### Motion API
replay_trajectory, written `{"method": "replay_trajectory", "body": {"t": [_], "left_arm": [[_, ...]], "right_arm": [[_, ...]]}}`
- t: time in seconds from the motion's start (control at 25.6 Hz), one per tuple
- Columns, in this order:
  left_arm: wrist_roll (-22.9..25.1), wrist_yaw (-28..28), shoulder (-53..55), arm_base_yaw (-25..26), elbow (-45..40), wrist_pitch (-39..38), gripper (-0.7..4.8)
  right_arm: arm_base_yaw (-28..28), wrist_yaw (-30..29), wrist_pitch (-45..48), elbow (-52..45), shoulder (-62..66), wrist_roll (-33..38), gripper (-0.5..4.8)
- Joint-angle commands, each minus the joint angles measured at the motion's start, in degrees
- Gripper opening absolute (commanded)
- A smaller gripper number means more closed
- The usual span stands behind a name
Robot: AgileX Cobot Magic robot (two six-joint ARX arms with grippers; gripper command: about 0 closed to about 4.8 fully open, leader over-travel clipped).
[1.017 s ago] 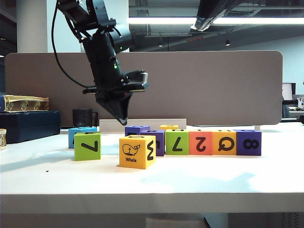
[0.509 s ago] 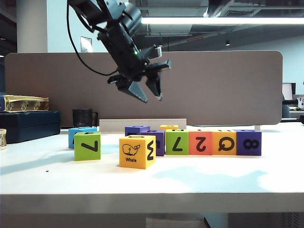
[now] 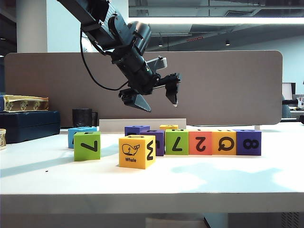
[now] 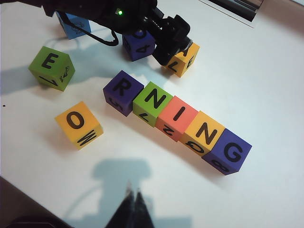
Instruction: Select the appropriate blocks from the scattered letter blocks on the table and arrange them in a row to spell out "LEARNING".
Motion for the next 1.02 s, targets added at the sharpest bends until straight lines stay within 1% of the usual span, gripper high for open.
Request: {"method": "replay_trajectory", "body": {"t": [0.04, 0.2, 0.55, 0.59, 0.63, 0.66, 0.7, 0.94, 1.02], "left_arm": [[-0.2, 0.2, 1.2, -0.7, 0.2, 2.4, 4.67], [-0.3, -1.4, 3.1, -1.1, 0.2, 3.8, 4.67], [-0.6, -1.3, 6.1, -1.2, 0.2, 4.5, 4.56], [-0.6, -1.3, 6.2, -1.2, 0.2, 4.6, 4.37], [-0.6, -1.3, 6.3, -1.3, 0.2, 4.8, 4.06], [-0.5, -1.3, 6.4, -1.4, 0.2, 5.1, 3.53], [-0.5, -1.3, 6.5, -1.6, 0.2, 5.3, 3.39], [0.1, -1.3, 6.6, -2.1, 0.2, 5.8, 3.38], [0.1, -2.1, 6.6, -2.1, 0.2, 5.8, 3.15]], "right_arm": [[0.1, 0.0, 0.3, 0.3, -0.2, -0.2, -0.02], [0.1, 0.0, -1.6, 0.3, -0.2, -0.1, -0.02], [0.2, 0.0, -2.7, 0.3, -0.2, -0.1, -0.01], [0.2, 0.0, -2.7, 0.3, -0.2, -0.1, -0.01], [0.2, 0.0, -2.7, 0.3, -0.2, -0.1, -0.01], [0.2, 0.0, -2.7, 0.3, -0.2, -0.1, -0.01], [0.2, 0.0, -2.7, 0.3, -0.2, -0.1, -0.02], [0.2, 0.0, -2.9, 0.3, -0.2, -0.1, -0.02], [0.2, 0.0, -2.9, 0.3, -0.2, -0.1, -0.01]]}}
